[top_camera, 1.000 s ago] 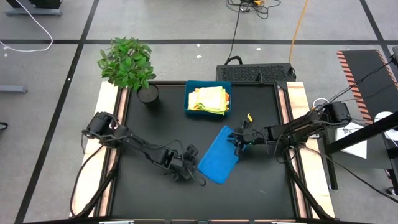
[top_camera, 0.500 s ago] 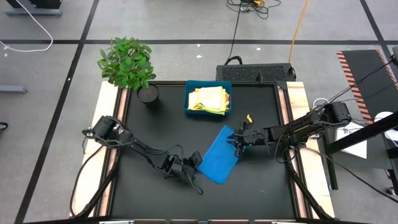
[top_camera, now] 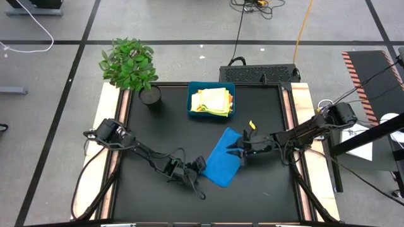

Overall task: Fold microfiber towels
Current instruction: Fold the blue microfiber towel

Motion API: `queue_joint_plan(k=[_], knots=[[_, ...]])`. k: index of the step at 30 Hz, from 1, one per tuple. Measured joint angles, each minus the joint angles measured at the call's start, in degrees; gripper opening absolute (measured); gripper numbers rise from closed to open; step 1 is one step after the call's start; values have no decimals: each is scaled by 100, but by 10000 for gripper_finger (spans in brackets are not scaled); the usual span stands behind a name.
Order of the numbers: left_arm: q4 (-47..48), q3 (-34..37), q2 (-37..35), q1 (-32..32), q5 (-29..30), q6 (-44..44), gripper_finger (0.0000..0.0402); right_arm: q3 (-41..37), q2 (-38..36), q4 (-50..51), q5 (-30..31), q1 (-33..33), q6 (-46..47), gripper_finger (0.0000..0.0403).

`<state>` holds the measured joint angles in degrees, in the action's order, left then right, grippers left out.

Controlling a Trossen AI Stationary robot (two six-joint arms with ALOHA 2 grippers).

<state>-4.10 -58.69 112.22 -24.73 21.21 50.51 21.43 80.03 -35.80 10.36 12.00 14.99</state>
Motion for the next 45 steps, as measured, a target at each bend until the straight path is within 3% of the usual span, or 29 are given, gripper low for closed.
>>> queue_joint_plan(k=[3, 10, 20, 26, 35, 45], knots=[[-51, 1, 9, -4, -82, 12, 109, 0, 0, -164, 46, 264, 4, 86], [-197, 3, 11, -15, -147, -4, 12, 0, 2, -506, 163, 944, 61, 97], [-963, -64, -37, 99, -207, -446, 7, 0, 316, -866, 624, 1496, -348, 163], [-879, -337, -39, 441, -326, -1370, 5, 146, 810, -1300, 631, 1525, -370, 198], [521, -1195, -41, 1071, -818, -2807, 3, 933, 1453, -774, 635, 1496, 274, 205], [831, -1247, -43, 1398, -927, -3313, 3, 1014, 1375, 29, 915, 1525, 1474, 198]])
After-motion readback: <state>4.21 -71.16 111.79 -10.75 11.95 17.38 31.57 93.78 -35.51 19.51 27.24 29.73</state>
